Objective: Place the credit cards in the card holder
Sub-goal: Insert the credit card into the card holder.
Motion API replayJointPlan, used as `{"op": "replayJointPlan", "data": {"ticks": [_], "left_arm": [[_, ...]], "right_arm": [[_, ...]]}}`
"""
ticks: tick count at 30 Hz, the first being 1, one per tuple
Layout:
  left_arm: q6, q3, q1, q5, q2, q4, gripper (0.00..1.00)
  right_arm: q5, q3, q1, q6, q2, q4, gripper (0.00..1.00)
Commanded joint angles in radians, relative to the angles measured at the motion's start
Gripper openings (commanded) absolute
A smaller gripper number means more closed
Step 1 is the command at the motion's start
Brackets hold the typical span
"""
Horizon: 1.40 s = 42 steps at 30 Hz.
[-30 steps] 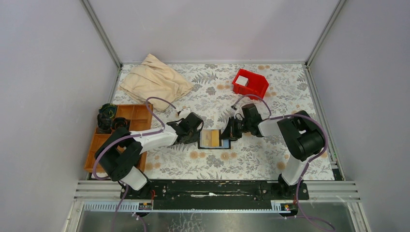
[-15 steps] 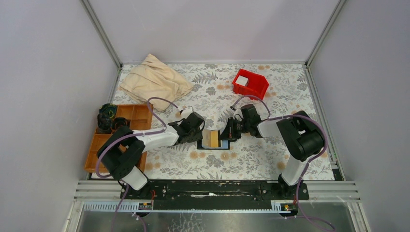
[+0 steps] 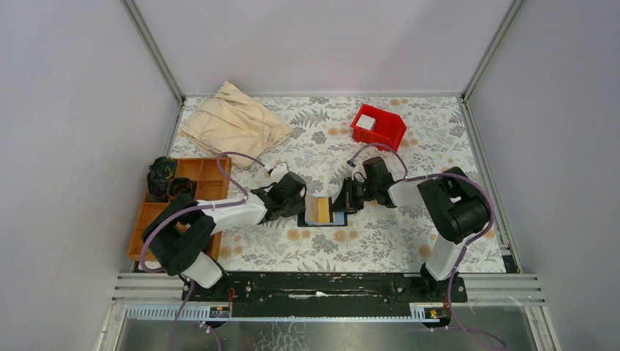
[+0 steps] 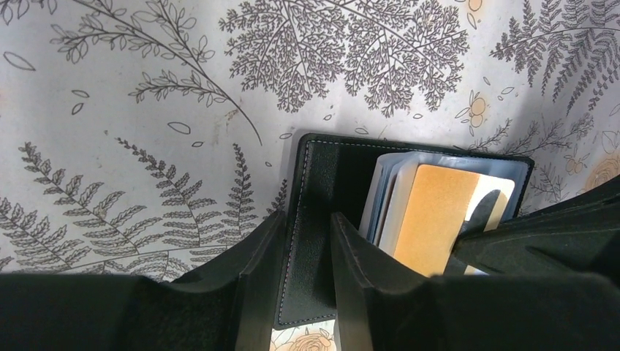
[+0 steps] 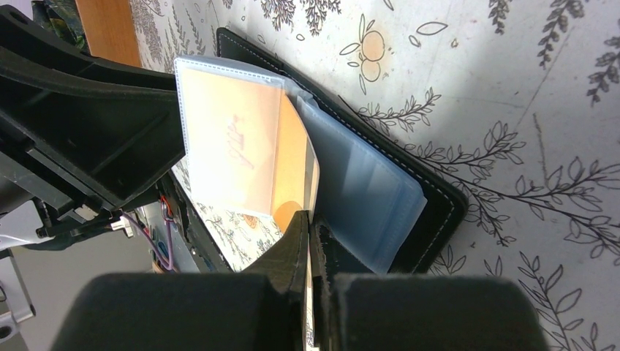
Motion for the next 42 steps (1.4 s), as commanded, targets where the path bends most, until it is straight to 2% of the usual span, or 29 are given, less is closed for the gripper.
{"op": "replayJointPlan", "data": {"ticks": [1, 17, 20, 24, 30, 42], "left_arm": [[-0.024, -0.087, -0.023, 0.029, 0.039, -0.302, 0.39], [-0.106, -0.070, -0.024, -0.043, -0.117, -0.374, 0.41], [-0.109, -0.077, -0.024, -0.049, -0.109, -0.373, 0.37], [-0.093, -0.081, -0.023, -0.037, -0.066, -0.353, 0.18], [-0.059, -0.077, -0.023, 0.000, 0.003, -0.297, 0.01], [0.010, -0.077, -0.033, 0.097, 0.106, -0.185, 0.00]], "right_arm": [[0.048, 0.002, 0.027, -0.035, 0.040, -0.051, 0.00], [0.049, 0.009, 0.027, -0.038, 0.039, -0.056, 0.00], [0.048, 0.010, 0.028, -0.037, 0.039, -0.057, 0.00], [0.046, 0.012, 0.027, -0.039, 0.038, -0.063, 0.00], [0.049, 0.020, 0.027, -0.051, 0.030, -0.084, 0.00], [0.039, 0.032, 0.027, -0.060, 0.029, -0.108, 0.00]]}}
